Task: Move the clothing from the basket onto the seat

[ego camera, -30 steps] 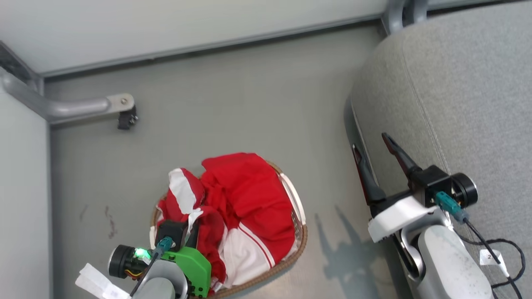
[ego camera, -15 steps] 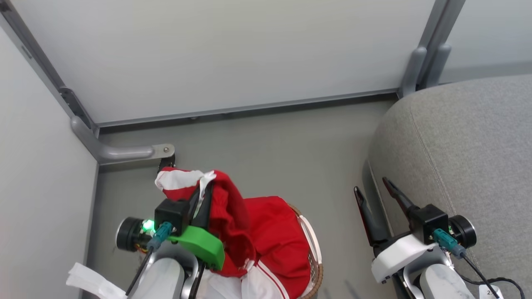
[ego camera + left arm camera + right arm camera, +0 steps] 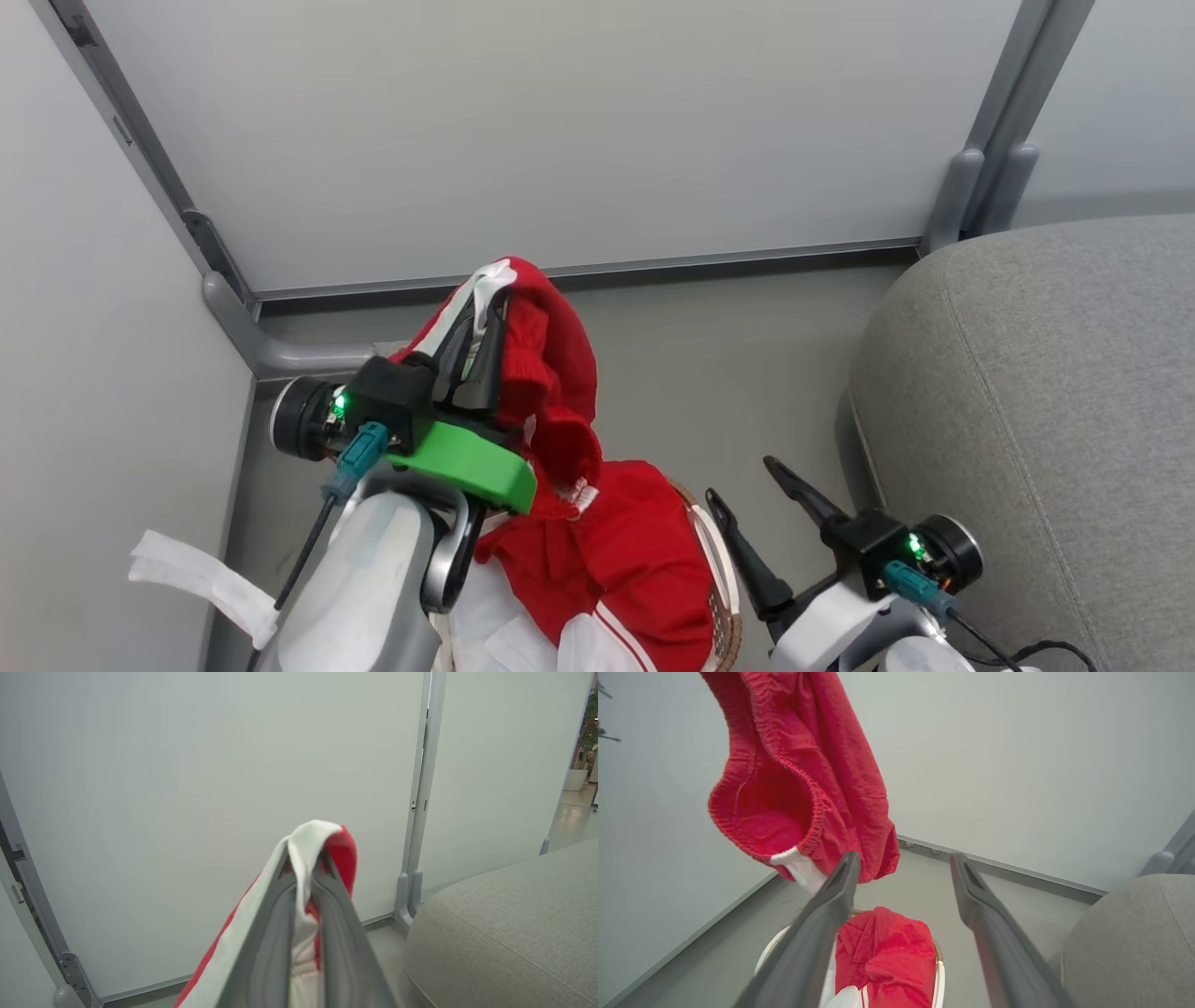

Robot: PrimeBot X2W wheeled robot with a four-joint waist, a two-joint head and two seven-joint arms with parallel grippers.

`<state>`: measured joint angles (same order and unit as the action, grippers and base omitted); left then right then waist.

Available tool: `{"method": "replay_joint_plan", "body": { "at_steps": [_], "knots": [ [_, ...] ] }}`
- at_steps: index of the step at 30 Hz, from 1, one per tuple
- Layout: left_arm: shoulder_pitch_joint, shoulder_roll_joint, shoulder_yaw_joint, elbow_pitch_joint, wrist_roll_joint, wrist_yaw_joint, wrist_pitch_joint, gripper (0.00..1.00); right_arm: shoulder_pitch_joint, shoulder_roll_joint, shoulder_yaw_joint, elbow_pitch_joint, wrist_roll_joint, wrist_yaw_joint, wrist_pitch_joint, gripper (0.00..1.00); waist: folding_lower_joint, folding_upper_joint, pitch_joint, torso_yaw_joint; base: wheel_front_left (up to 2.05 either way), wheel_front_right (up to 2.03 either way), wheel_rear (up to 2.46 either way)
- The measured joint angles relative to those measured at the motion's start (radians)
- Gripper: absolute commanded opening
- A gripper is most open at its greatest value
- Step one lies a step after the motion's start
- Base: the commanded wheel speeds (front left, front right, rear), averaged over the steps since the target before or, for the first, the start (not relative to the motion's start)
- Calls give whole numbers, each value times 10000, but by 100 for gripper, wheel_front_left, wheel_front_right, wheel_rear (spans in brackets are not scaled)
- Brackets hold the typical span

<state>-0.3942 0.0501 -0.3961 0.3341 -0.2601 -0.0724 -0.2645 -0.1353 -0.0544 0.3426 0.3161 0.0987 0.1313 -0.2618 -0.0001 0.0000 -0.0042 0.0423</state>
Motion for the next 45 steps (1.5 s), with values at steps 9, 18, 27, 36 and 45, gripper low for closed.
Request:
{"method": "replay_joint_plan", "body": {
  "at_steps": [9,18,27,36,45],
  "knots": [
    [-493,-2,-1104,-203,-339,82,0,0,-1443,-107,1547,746,247,0,0,100,0,0,113,462,0,0,0],
    [-805,-6,-2326,-376,-911,203,-2,0,-3159,36,2717,2190,460,0,0,100,0,0,277,1079,0,0,0],
    [-944,-2,-2755,-351,-1218,464,-2,0,-3614,59,3057,2700,1659,0,0,0,0,0,426,1521,0,0,0],
    [-879,-2,-2299,163,-986,525,-4,100,-3428,59,2445,2236,1645,0,0,0,1,0,489,1077,0,0,0],
    [-259,40,-1400,918,-376,405,-4,100,-2584,56,1549,1248,1296,0,0,0,1,0,420,236,0,0,0]
  ]
}}
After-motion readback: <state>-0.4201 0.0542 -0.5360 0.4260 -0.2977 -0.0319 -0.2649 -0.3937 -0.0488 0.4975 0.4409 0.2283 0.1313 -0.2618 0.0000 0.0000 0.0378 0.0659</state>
